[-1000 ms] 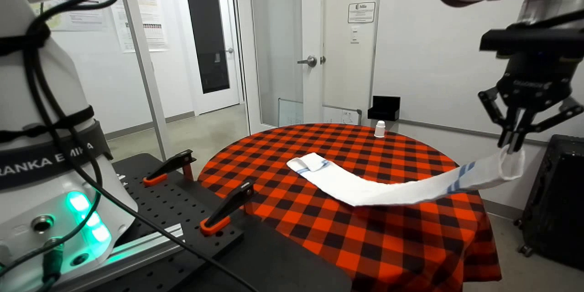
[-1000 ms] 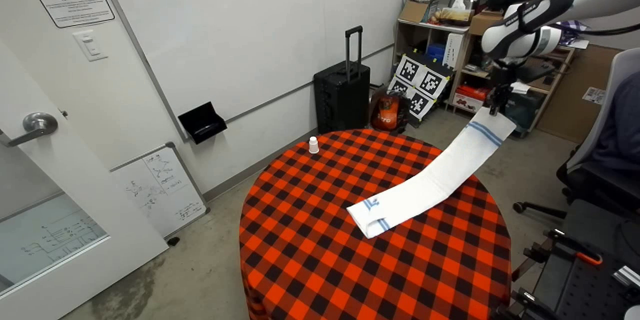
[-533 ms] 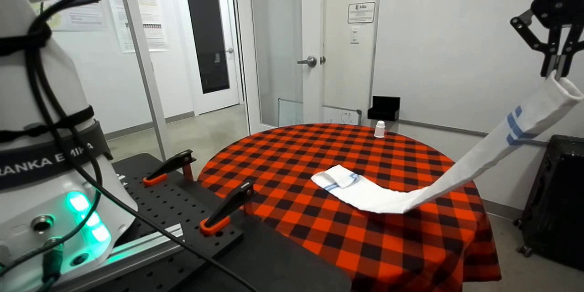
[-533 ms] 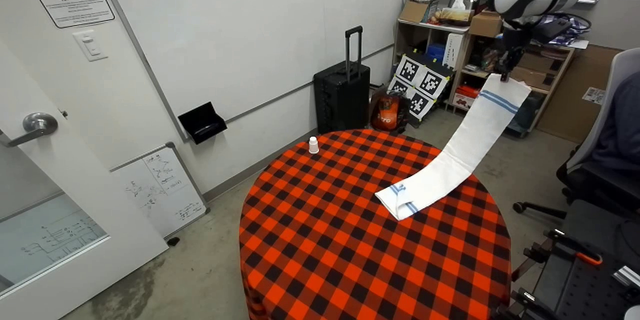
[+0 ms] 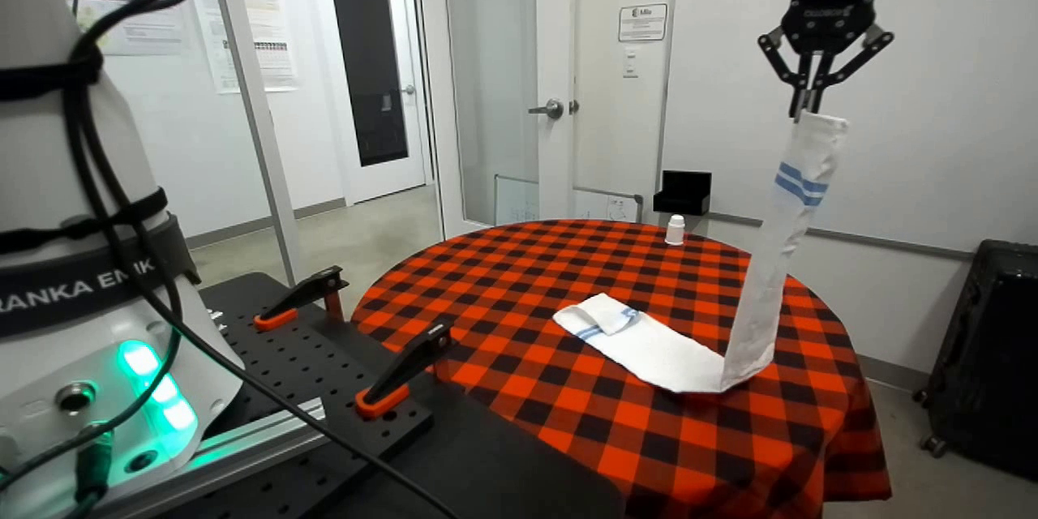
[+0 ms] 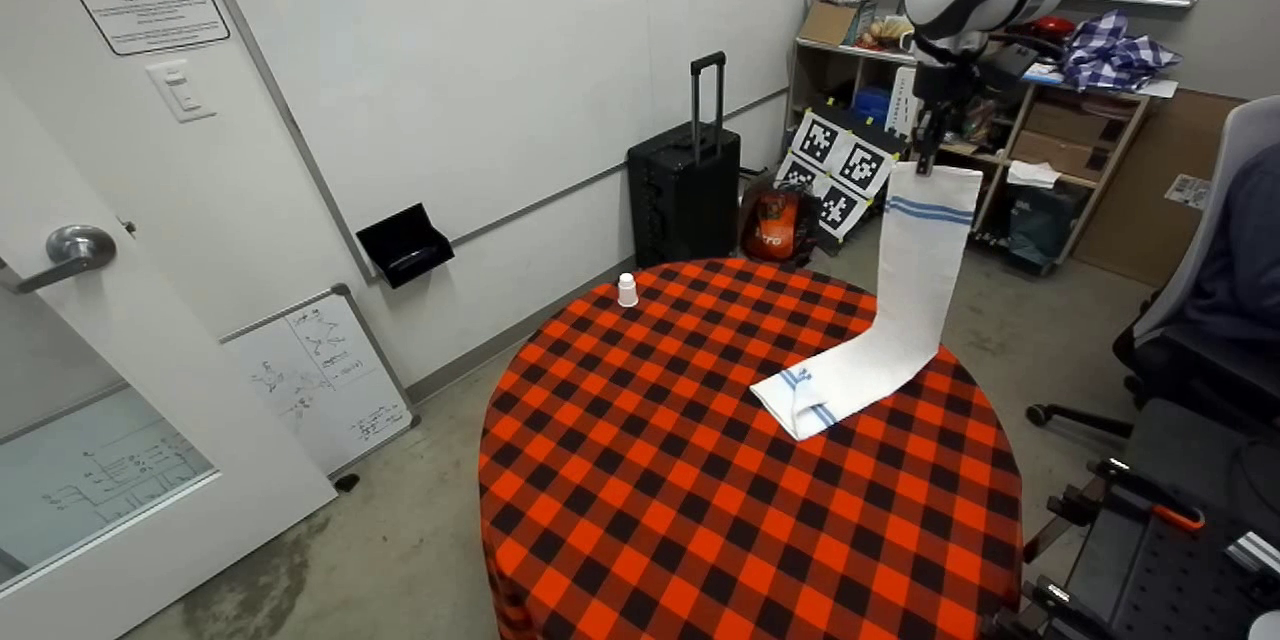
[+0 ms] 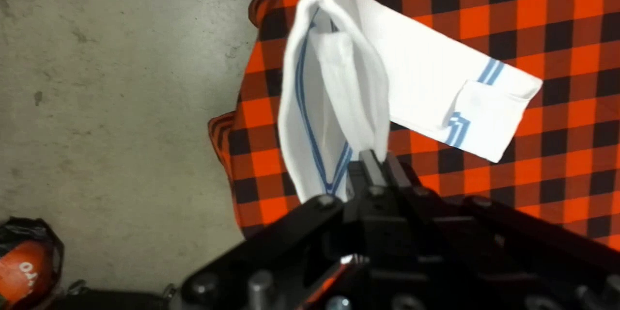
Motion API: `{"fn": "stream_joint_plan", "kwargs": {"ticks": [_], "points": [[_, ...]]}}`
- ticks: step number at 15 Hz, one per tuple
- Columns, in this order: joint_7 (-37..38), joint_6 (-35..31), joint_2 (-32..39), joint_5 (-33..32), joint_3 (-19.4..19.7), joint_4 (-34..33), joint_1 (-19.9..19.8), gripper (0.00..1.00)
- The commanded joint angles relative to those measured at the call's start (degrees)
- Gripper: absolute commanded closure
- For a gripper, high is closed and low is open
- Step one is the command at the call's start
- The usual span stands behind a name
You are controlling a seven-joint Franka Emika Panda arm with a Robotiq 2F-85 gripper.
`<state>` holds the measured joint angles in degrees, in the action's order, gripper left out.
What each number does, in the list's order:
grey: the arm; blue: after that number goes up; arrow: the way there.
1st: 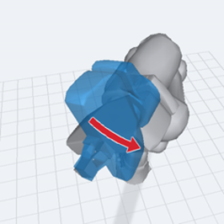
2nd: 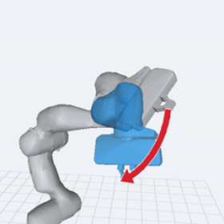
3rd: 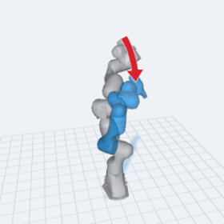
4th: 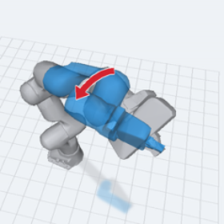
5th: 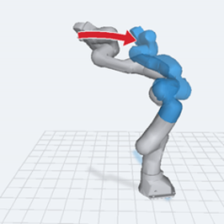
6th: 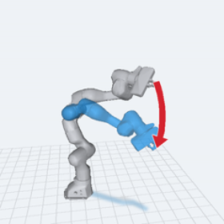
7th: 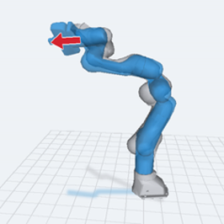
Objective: Fold the towel on the table
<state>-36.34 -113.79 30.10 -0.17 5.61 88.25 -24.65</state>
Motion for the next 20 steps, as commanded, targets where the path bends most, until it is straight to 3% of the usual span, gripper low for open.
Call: {"fn": "stream_joint_plan", "kwargs": {"ticks": [1, 13, 20], "points": [[-1.1, 3.6, 1.5, 1.4, -1.8, -1.8, 2.5, 0.99], [-1.6, 6.1, 1.3, 6.0, -7.2, -2.2, 8.0, 0.99], [-2.4, 13.3, 3.8, 6.2, -9.2, -2.1, 11.4, 0.99]]}}
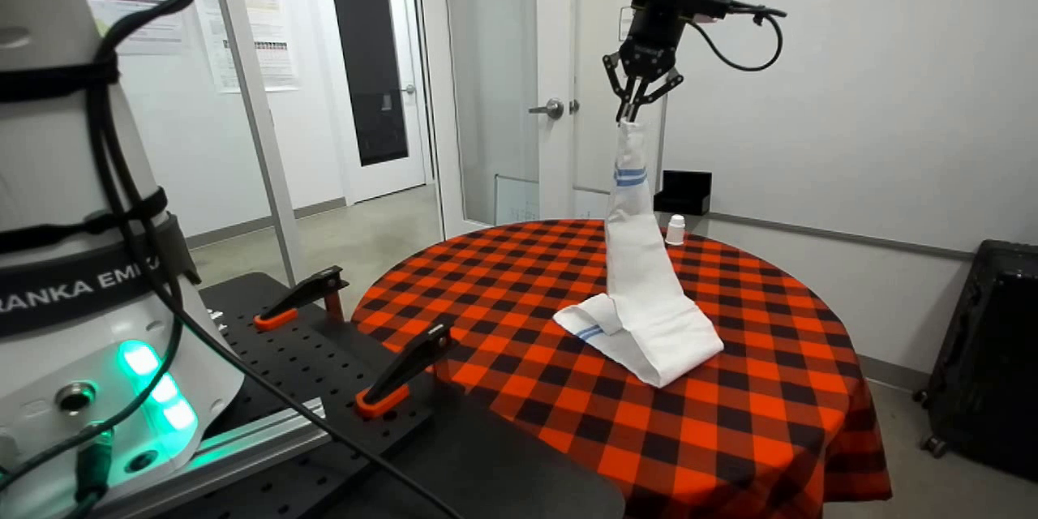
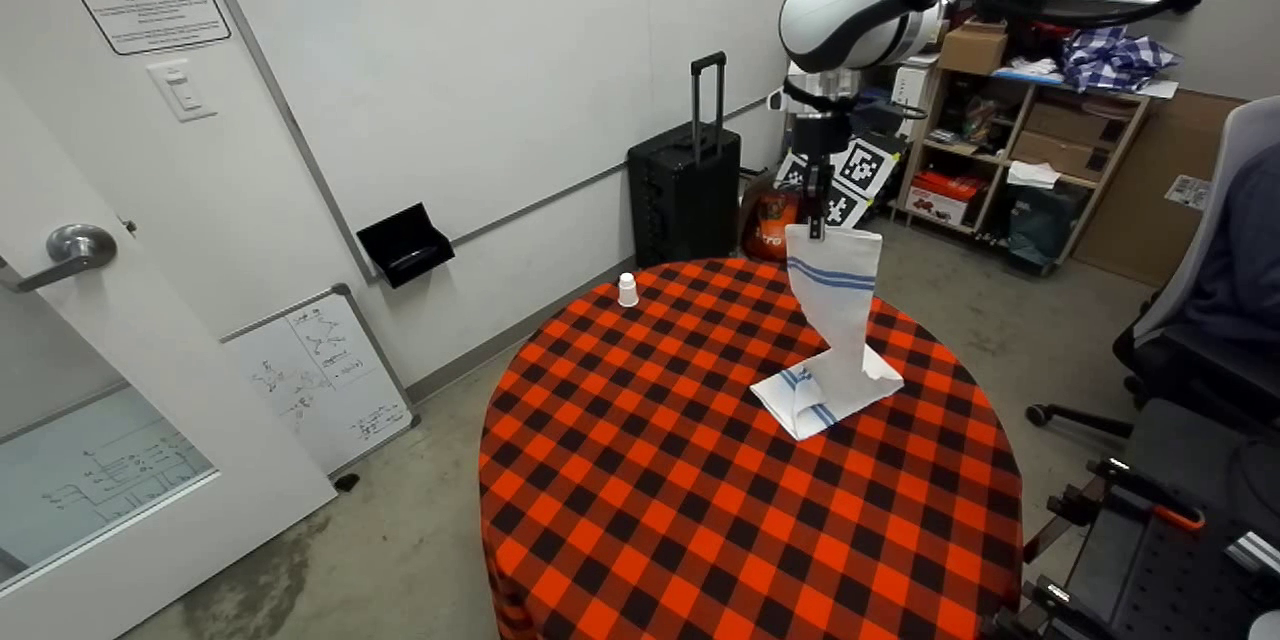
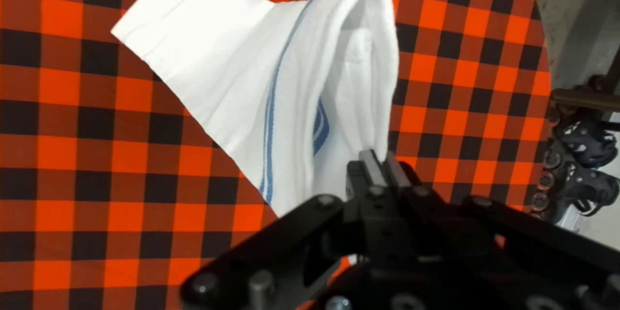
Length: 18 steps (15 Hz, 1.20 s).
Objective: Fold the towel on the table
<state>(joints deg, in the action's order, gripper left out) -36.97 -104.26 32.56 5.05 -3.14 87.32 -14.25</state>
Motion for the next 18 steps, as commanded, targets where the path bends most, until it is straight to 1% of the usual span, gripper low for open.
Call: {"fn": "stream_joint_plan", "kwargs": {"ticks": [1, 6, 11, 15, 18], "points": [[-1.7, 4.3, 1.7, 1.0, -0.7, -1.2, 1.5, 0.99], [-1.0, 4.5, 2.8, 1.2, -1.9, -1.7, 3.7, 0.99], [0.5, 4.0, 4.3, 2.9, -2.7, -2.2, 5.3, 0.99], [1.0, 3.9, 7.1, 4.6, -3.0, -3.2, 5.7, 0.99], [1.7, 4.3, 9.9, 6.8, -3.4, -5.6, 5.3, 0.99]]}}
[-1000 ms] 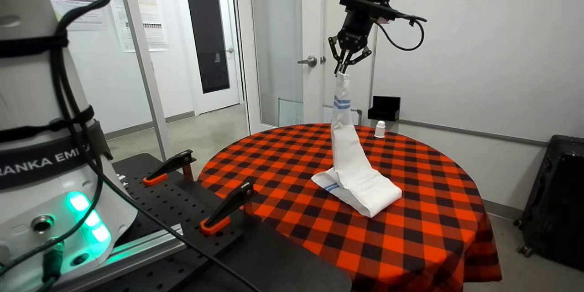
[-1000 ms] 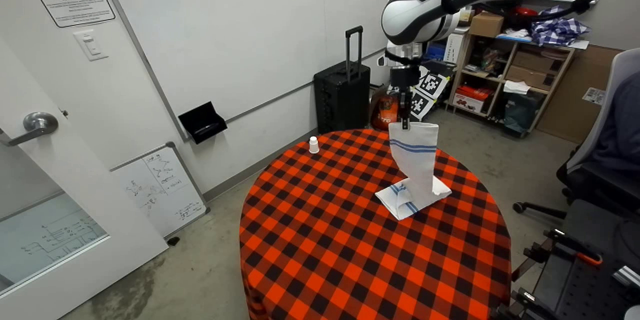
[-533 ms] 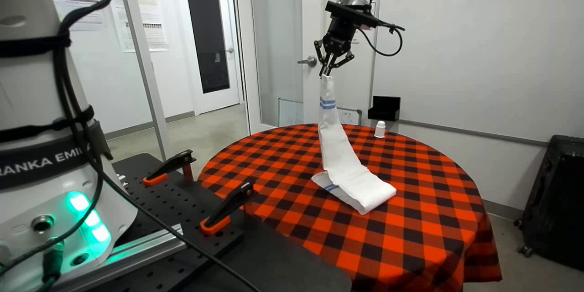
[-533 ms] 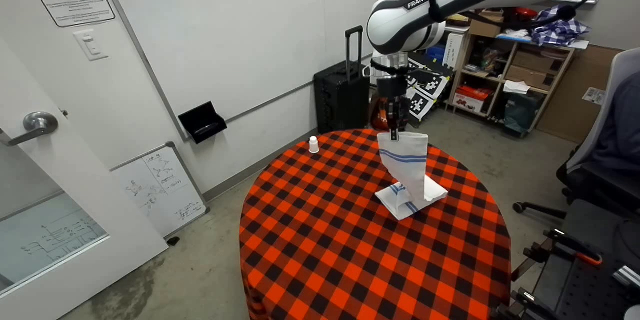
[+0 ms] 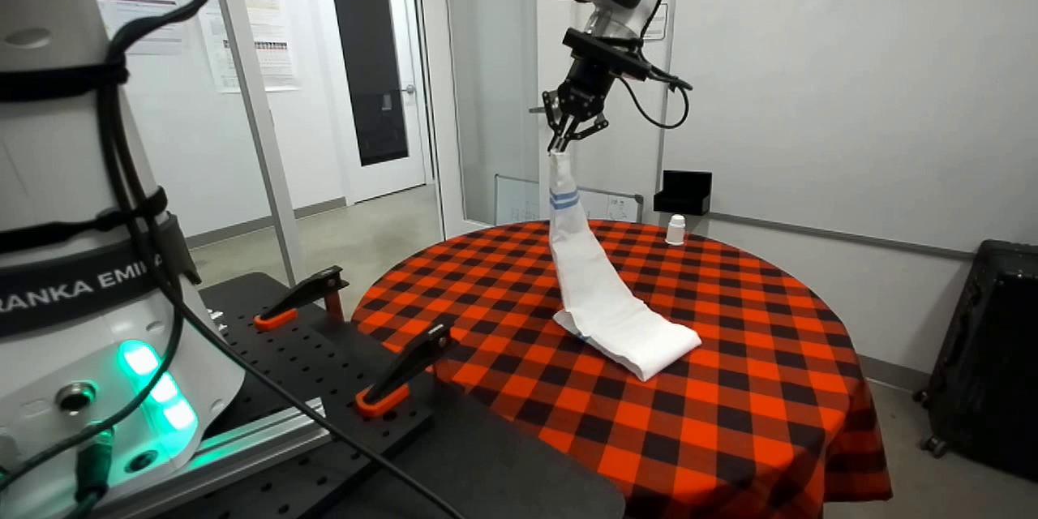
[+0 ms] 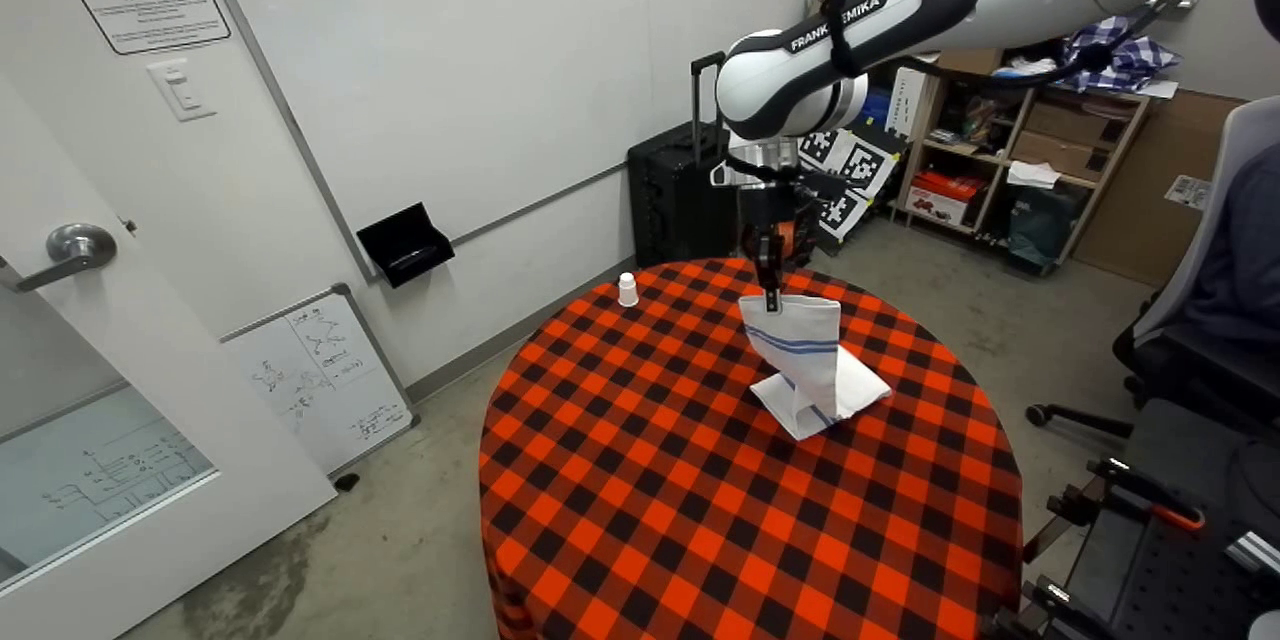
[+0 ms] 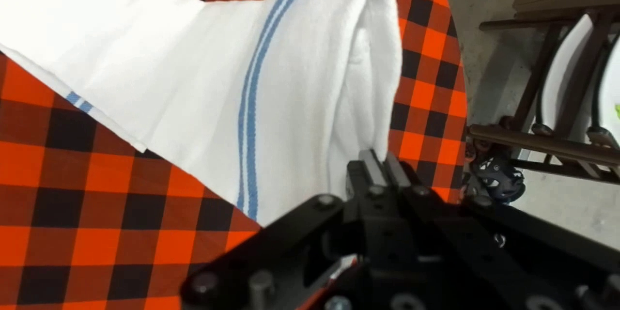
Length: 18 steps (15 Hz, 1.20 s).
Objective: Fold the towel on the table
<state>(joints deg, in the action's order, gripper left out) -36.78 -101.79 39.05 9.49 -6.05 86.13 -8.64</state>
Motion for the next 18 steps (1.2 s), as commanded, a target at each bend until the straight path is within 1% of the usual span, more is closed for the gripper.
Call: {"fn": "stream_joint_plan", "kwargs": {"ticks": [1, 4, 6, 10, 15, 18], "points": [[2.1, 1.2, 4.3, 3.4, -0.6, -5.1, -0.4, 0.99], [2.6, -0.9, 5.8, 4.5, -0.3, -6.4, -0.9, 0.99], [2.6, -1.7, 6.6, 4.8, 0.0, -7.3, -2.1, 0.99], [2.1, -3.3, 7.2, 4.6, 1.6, -6.6, -5.9, 0.99], [2.1, -3.2, 7.8, 3.2, 4.9, -4.7, -10.7, 0.99], [2.8, -3.3, 8.5, 3.8, 6.1, -3.4, -13.1, 0.99]]}}
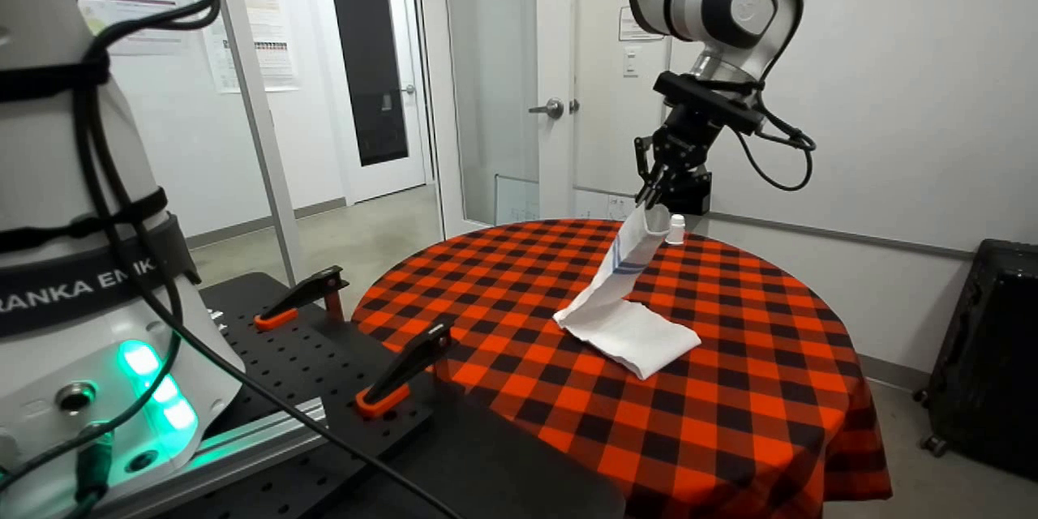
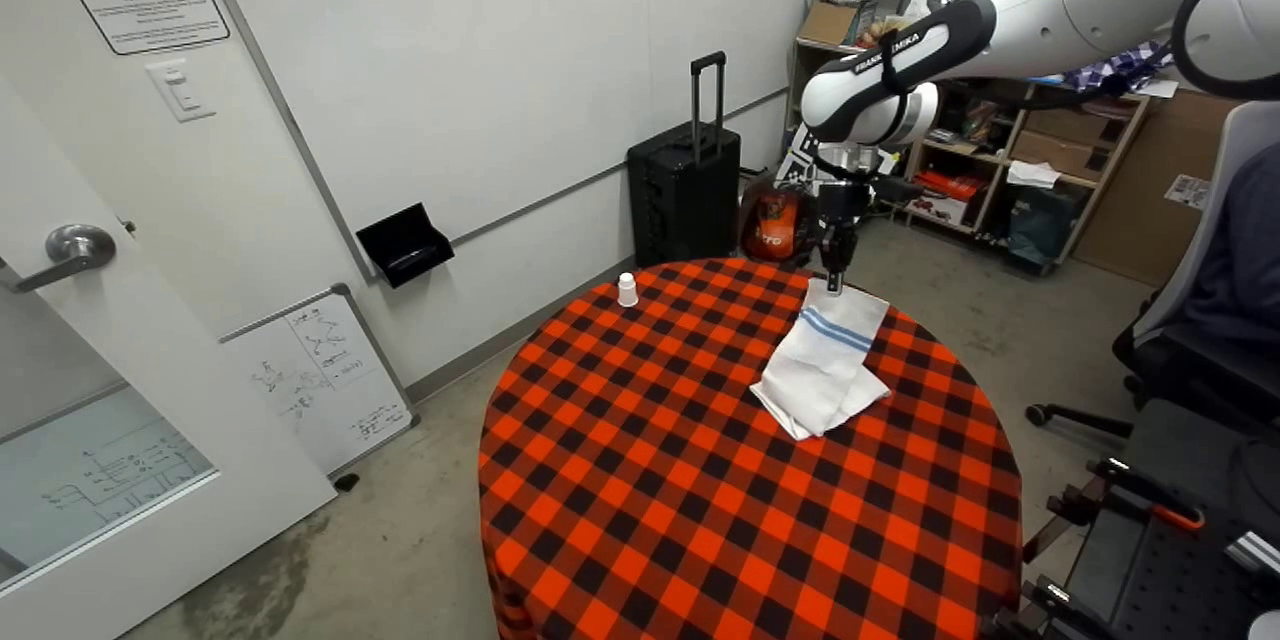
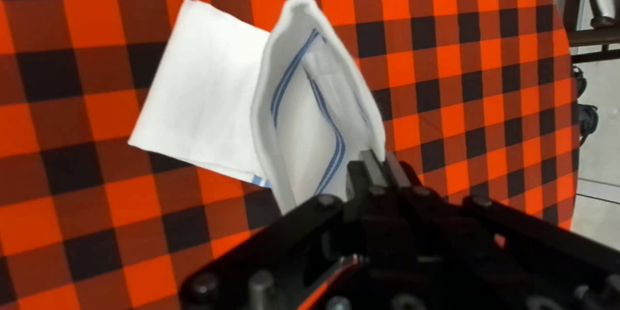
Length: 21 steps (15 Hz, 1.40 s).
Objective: Fold the towel on the table
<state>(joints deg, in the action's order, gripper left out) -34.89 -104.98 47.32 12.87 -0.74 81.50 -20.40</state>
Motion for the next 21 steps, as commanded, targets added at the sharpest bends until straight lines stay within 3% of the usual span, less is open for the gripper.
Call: {"fn": "stream_joint_plan", "kwargs": {"ticks": [1, 6, 17, 18, 21], "points": [[1.1, -0.2, 0.3, 0.5, 1.0, 1.9, -1.8, 0.99], [0.1, -0.6, 2.5, -1.2, 1.4, 3.1, -2.3, 0.99], [-3.9, -0.9, 10.2, -12.1, 2.0, -4.4, -1.3, 0.99], [-4.2, -0.6, 10.8, -12.2, 2.0, -5.3, -1.6, 0.80], [-5.0, -0.6, 11.5, -12.2, 2.0, -6.5, -2.1, 0.58]]}}
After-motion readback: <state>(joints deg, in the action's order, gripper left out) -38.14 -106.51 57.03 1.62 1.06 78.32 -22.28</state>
